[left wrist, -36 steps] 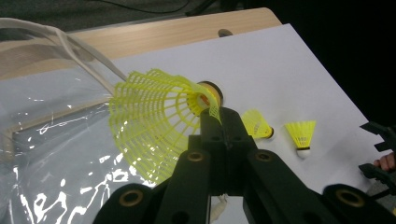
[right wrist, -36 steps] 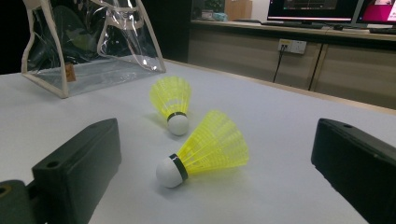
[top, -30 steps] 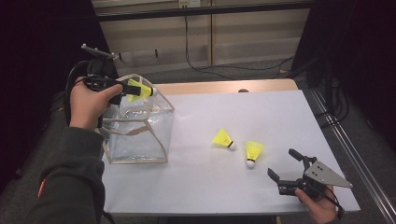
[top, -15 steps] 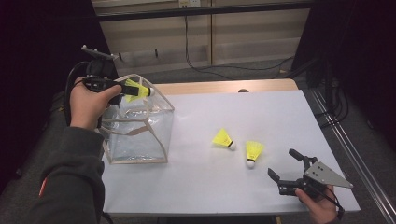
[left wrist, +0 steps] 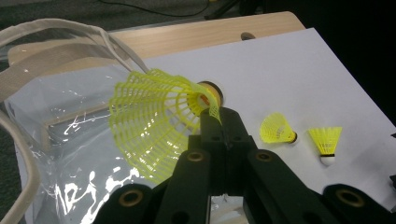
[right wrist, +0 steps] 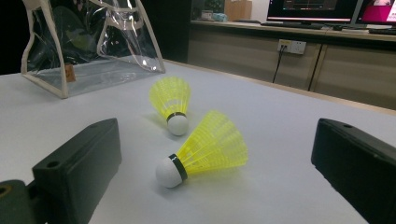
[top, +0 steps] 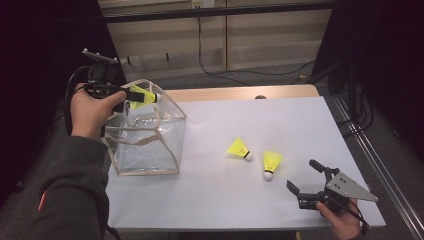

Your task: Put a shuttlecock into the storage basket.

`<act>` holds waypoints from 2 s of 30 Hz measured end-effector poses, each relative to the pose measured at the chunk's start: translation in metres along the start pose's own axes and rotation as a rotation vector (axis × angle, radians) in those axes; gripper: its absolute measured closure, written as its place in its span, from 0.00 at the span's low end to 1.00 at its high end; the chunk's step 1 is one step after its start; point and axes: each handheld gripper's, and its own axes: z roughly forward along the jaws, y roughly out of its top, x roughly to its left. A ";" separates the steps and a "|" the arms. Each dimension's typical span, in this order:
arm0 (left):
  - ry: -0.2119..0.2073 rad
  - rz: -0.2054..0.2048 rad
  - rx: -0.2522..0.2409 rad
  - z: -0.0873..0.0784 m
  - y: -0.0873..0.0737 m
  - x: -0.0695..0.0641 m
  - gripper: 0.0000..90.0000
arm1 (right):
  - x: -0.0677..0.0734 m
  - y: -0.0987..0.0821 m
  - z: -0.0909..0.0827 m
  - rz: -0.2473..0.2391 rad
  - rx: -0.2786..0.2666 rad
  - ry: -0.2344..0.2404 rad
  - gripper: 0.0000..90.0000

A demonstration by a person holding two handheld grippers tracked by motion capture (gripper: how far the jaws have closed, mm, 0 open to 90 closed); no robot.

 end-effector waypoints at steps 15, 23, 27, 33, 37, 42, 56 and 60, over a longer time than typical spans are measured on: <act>0.032 -0.011 -0.014 -0.011 -0.003 0.010 1.00 | 0.000 0.000 0.000 0.000 0.000 0.000 0.02; 0.055 -0.023 -0.015 -0.012 -0.006 0.018 1.00 | 0.000 0.000 0.000 -0.006 -0.003 0.000 0.02; 0.061 -0.031 -0.017 -0.011 -0.008 0.022 1.00 | 0.000 0.000 0.000 -0.004 0.000 -0.001 0.02; 0.080 -0.041 -0.025 -0.010 -0.009 0.027 1.00 | 0.000 0.000 0.000 -0.002 0.000 -0.001 0.02; 0.088 -0.055 -0.032 -0.008 -0.010 0.029 1.00 | 0.000 0.000 0.000 -0.002 0.000 -0.001 0.02; 0.098 -0.070 -0.033 -0.004 -0.012 0.033 1.00 | -0.001 0.000 -0.001 -0.003 0.001 0.000 0.02; 0.103 -0.076 -0.017 0.007 -0.013 0.037 1.00 | -0.001 0.000 -0.001 -0.004 0.004 -0.001 0.02; 0.112 -0.077 -0.019 0.011 -0.012 0.035 1.00 | -0.001 0.000 -0.001 -0.003 0.002 -0.003 0.02</act>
